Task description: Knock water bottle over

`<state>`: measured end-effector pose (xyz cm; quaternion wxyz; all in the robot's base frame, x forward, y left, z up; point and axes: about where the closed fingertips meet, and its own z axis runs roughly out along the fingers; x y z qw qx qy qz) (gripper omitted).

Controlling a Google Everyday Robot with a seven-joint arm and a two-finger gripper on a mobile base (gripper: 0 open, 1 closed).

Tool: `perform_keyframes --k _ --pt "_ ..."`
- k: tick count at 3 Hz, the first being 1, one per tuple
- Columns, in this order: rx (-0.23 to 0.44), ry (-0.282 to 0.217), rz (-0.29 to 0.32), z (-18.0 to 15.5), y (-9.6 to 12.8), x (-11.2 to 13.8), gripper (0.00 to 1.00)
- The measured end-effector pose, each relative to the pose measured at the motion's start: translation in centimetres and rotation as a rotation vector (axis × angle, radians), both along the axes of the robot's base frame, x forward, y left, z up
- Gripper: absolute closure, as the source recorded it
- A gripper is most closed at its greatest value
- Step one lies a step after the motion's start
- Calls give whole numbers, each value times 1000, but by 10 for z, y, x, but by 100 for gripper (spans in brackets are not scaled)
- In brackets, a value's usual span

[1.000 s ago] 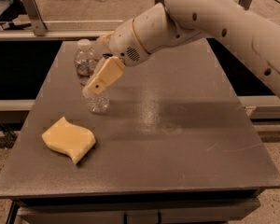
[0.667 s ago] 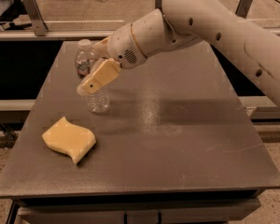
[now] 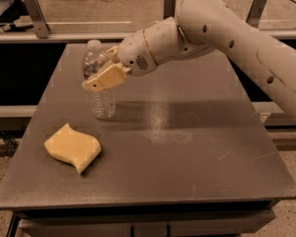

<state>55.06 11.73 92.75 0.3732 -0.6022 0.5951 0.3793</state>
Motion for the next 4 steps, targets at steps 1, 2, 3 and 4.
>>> perform_keyframes --k 1,2,3,4 --pt "-59 -8 -27 12 -16 5 87" --pt "-260 -41 -90 30 -40 7 100" --pt "-544 -35 -109 22 -59 -9 100" --pt "-876 -5 -34 -22 -76 -28 100"
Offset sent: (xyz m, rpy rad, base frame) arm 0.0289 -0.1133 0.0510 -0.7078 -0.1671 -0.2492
